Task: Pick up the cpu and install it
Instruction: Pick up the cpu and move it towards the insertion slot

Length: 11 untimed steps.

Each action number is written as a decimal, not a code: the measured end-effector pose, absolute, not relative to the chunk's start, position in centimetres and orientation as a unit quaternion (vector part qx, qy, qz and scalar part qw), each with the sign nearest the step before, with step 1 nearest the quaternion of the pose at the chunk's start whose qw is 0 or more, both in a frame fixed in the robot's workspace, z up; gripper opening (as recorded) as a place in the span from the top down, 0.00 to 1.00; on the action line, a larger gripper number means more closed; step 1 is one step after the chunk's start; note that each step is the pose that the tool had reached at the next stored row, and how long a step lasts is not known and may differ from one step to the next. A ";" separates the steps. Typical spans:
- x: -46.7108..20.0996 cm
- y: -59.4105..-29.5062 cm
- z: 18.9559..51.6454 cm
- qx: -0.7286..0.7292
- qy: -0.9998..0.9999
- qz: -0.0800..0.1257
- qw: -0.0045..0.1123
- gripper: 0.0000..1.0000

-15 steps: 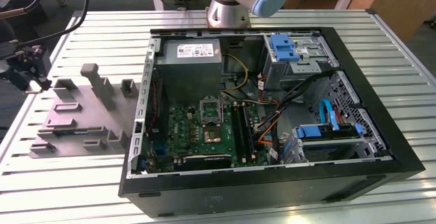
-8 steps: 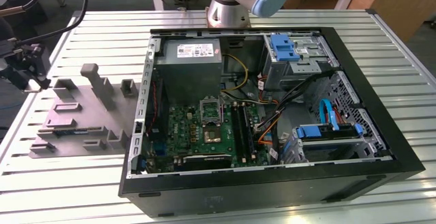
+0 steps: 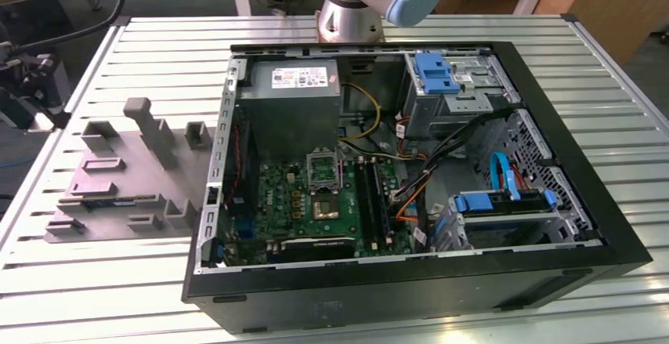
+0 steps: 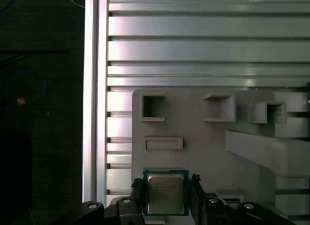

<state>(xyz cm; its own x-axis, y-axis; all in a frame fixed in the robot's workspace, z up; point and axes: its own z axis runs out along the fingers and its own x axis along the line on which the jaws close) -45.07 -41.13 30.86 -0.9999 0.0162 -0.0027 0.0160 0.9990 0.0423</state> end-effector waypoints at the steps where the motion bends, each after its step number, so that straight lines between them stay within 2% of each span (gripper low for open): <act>1: -45.1 -41.1 31.1 0.008 1.000 0.021 0.002 0.53; 11: -45.1 -41.1 33.1 0.008 1.000 0.021 0.002 0.53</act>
<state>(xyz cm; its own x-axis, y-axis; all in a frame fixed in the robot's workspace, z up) -45.07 -41.13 33.06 -0.9999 0.0161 -0.0027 0.0160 0.9990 0.0423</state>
